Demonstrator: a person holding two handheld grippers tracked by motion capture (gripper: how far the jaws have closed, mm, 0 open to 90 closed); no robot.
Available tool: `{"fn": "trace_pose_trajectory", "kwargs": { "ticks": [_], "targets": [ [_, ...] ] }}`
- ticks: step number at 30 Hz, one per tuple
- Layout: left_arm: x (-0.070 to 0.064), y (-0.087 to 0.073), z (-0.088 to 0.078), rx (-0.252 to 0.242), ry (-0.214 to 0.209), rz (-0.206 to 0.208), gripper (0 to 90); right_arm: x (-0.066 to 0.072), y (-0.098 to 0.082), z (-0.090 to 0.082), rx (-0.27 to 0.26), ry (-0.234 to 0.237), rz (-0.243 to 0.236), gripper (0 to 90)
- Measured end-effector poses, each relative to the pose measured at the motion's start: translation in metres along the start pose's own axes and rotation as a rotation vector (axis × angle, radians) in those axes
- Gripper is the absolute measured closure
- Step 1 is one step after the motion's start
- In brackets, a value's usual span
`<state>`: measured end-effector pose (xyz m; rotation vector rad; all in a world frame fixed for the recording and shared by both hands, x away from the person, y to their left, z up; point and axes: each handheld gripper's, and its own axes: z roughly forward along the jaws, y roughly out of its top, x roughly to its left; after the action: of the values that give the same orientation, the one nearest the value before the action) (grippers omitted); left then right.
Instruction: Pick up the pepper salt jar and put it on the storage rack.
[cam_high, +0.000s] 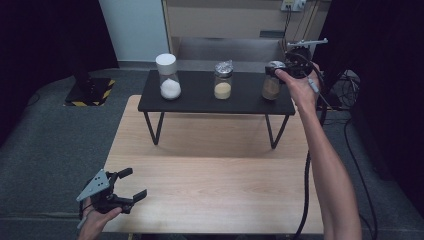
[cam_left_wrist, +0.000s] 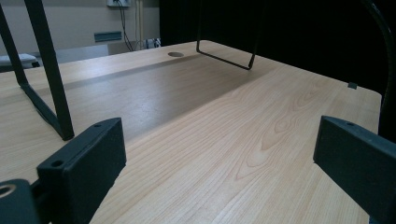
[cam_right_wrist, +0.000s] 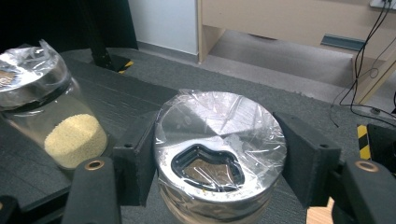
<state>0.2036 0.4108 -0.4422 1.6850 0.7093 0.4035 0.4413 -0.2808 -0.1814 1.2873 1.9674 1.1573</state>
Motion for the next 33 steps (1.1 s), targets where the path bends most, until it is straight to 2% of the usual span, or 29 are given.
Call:
{"fn": "trace_pose_trajectory", "kwargs": {
  "ticks": [11,22,27,30,33],
  "targets": [
    [0.000,0.000,-0.001,-0.001,0.001,0.000,1.5,0.000,-0.003,0.006,0.005,-0.011,0.003,35.5],
    [0.000,0.000,0.000,0.000,0.001,0.001,1.5,-0.002,-0.010,0.008,0.000,0.001,0.017,35.4],
    [-0.001,0.000,0.000,0.000,0.001,0.002,1.5,-0.001,-0.010,0.008,0.001,0.004,0.000,34.7],
    [-0.001,0.001,-0.001,0.000,0.001,0.004,1.5,-0.002,-0.013,0.006,-0.022,0.007,0.013,31.3],
    [-0.001,0.001,-0.001,-0.001,0.001,0.004,1.5,-0.003,-0.015,0.003,-0.036,0.007,0.017,21.0]
  ]
}}
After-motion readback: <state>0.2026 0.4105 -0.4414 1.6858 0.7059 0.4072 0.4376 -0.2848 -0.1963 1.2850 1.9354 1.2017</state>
